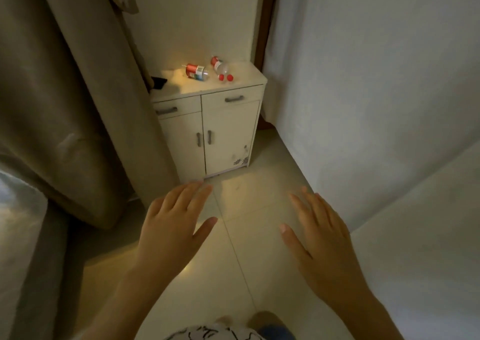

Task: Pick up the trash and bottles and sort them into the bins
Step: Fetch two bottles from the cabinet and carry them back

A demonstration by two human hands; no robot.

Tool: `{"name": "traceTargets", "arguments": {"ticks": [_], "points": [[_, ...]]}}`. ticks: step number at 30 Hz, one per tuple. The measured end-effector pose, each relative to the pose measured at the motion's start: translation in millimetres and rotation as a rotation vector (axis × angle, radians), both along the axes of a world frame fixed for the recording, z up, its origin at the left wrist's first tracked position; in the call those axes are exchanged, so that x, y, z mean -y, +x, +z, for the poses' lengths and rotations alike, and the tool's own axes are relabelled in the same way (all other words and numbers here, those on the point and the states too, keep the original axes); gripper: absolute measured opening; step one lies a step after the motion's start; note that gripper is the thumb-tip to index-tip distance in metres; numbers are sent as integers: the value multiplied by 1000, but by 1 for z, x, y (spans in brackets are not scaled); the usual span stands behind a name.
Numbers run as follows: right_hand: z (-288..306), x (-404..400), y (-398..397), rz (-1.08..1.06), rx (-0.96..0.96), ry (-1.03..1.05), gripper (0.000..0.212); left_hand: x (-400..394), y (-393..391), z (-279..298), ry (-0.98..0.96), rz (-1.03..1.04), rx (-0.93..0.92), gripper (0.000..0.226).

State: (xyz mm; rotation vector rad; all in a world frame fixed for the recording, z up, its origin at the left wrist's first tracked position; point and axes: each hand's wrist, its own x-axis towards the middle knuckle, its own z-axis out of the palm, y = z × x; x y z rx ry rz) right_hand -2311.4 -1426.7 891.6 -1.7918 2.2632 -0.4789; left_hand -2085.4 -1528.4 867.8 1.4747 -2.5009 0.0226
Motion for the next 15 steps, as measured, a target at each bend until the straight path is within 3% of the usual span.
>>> {"name": "traceTargets", "arguments": {"ticks": [5,9,15], "points": [[-22,100,-58,-54,36,-34,77,96,-56,-1,-26,-7,20,58],[-30,196,-118,33,-10,-11,85,171,-100,-11,26,80,40,59],[-13,324,-176,241,-27,54,78,252,-160,-8,41,201,24,62]]}}
